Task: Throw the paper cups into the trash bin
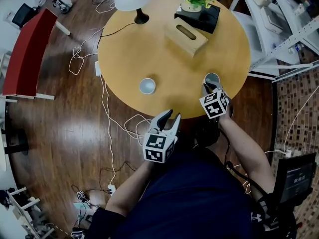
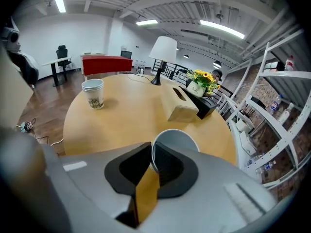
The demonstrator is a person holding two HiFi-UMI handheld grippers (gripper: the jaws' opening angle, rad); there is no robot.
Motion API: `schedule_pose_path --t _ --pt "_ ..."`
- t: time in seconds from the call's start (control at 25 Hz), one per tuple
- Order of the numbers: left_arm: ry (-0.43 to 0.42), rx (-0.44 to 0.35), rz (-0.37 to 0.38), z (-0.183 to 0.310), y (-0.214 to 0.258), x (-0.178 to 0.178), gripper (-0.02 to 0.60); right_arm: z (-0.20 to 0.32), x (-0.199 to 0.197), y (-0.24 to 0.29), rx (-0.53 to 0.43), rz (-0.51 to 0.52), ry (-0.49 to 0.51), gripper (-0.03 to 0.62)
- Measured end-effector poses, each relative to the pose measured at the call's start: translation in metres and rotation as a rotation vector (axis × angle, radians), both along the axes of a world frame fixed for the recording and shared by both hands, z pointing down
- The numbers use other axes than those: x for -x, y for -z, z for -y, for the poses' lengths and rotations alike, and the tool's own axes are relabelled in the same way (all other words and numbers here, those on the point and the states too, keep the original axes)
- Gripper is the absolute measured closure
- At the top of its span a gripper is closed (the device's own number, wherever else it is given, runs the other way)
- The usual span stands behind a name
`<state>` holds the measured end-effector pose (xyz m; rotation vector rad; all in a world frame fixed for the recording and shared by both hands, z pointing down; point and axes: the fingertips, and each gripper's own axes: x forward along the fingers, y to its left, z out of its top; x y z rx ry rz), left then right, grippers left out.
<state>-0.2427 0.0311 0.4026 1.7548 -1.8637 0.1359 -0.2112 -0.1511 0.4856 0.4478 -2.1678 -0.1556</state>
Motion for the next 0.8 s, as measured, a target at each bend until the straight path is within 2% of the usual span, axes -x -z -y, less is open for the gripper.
schedule_pose_path --t 0.12,0.28,0.44,0.6,0.8 --pt "-0.041 -0.004 -0.042 0.014 0.009 -0.007 0.471 0.002 -0.015 0.013 -0.006 0.024 -0.041 0.560" --pt "-0.157 -0.013 -0.054 0.041 0.009 -0.030 0.476 0.017 -0.064 0.025 -0.021 0.038 -0.154 0.560" --pt "-0.305 -0.017 -0.062 0.068 0.006 -0.075 0.476 0.035 -0.142 0.028 -0.026 0.042 -0.310 0.560" --pt "-0.450 -0.011 -0.049 0.081 0.011 -0.131 0.476 0.033 -0.230 0.020 0.007 0.048 -0.474 0.560" --pt "-0.538 0.027 -0.040 0.081 0.005 -0.189 0.476 0.015 -0.302 -0.015 0.084 0.098 -0.579 0.560"
